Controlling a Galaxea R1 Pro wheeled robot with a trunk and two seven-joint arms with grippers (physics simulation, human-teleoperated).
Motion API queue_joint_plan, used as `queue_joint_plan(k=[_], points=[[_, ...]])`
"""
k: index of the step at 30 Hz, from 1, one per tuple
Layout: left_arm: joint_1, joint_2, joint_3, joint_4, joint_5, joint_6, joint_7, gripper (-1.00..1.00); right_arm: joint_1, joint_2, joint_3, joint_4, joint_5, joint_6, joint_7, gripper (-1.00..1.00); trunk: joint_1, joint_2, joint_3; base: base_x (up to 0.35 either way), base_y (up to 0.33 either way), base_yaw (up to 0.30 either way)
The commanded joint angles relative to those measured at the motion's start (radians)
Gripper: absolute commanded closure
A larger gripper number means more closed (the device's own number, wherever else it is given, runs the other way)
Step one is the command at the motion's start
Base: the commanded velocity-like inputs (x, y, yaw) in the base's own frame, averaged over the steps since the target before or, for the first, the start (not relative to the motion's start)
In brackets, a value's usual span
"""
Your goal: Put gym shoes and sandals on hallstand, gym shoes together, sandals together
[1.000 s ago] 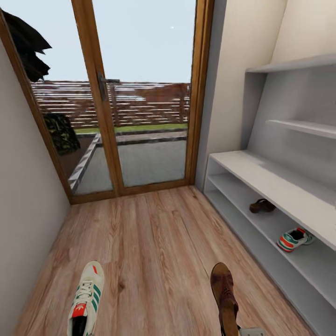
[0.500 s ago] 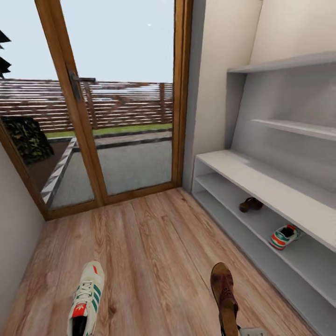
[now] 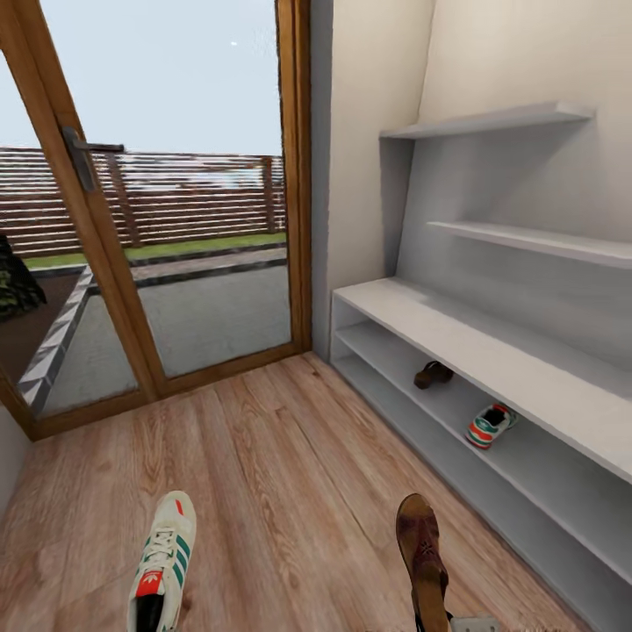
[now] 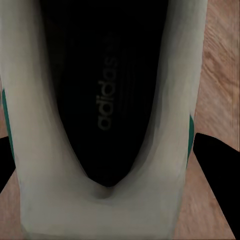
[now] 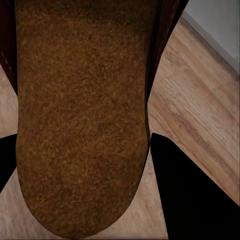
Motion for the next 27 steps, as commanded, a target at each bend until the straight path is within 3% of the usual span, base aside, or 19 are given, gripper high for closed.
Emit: queue_joint_plan(k=[1, 27], points=[[0.000, 0.000, -0.001, 0.000, 0.002, -0.003, 0.002, 1.00, -0.001, -0.001, 0.006, 0.001, -0.006, -0.003, -0.003, 1.00, 0.000, 0.000, -0.001, 0.000, 0.000, -0.265], [0.000, 0.000, -0.002, 0.000, 0.002, -0.003, 0.002, 1.00, -0.001, -0.001, 0.002, -0.008, -0.008, -0.004, -0.006, 1.00, 0.000, 0.000, -0.001, 0.000, 0.000, -0.266]])
